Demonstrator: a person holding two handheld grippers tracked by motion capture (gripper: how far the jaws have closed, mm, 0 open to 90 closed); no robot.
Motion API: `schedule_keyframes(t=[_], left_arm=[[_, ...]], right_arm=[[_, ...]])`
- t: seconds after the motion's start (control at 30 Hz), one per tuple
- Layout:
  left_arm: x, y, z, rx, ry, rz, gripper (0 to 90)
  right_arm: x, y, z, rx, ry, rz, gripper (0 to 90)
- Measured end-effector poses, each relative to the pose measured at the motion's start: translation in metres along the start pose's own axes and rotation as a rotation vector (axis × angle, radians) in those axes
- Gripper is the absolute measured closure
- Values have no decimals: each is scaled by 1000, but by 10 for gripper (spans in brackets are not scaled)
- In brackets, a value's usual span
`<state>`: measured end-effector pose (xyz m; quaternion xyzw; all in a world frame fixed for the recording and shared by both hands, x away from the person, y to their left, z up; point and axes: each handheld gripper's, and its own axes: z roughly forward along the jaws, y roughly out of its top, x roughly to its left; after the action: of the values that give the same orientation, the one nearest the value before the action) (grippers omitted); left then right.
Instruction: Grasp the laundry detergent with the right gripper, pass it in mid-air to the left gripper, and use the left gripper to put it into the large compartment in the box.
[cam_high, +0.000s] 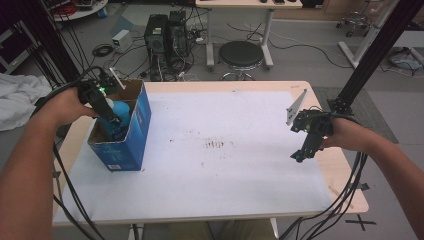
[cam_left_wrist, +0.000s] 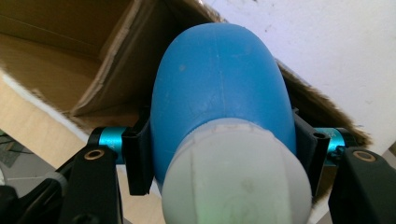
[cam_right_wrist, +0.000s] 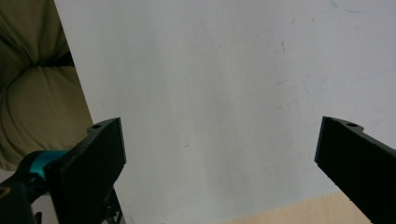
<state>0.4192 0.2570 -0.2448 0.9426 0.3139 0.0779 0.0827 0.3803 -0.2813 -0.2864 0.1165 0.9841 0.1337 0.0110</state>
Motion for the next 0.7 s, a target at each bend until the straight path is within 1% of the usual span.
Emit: schedule_keyframes(t=[0.1, 0.17, 0.23, 0.3, 0.37, 0.4, 0.47, 0.53, 0.7], left_arm=[[0, -2, 11, 13, 4, 3, 377], [0, -5, 18, 20, -4, 0, 377], [0, -6, 20, 21, -7, 0, 377], [0, -8, 26, 29, -16, 0, 377], [-1, -8, 29, 30, -17, 5, 377], [-1, -8, 30, 30, -17, 5, 377], [-1, -9, 33, 34, -19, 9, 377], [0, -9, 33, 21, -20, 2, 376], [2, -10, 35, 26, -25, -4, 376]], right_arm=[[-1, -1, 1, -1, 3, 8, 10], [-1, -2, 2, 4, 4, 10, 9], [-1, -3, 2, 2, 3, 9, 9], [-1, -3, 2, -1, 3, 9, 10], [-1, -2, 2, 2, 4, 12, 9], [-1, -2, 2, 1, 4, 4, 10], [-1, -1, 2, 3, 4, 11, 10], [0, -1, 3, 6, 6, 11, 10], [0, -2, 2, 5, 5, 16, 10]])
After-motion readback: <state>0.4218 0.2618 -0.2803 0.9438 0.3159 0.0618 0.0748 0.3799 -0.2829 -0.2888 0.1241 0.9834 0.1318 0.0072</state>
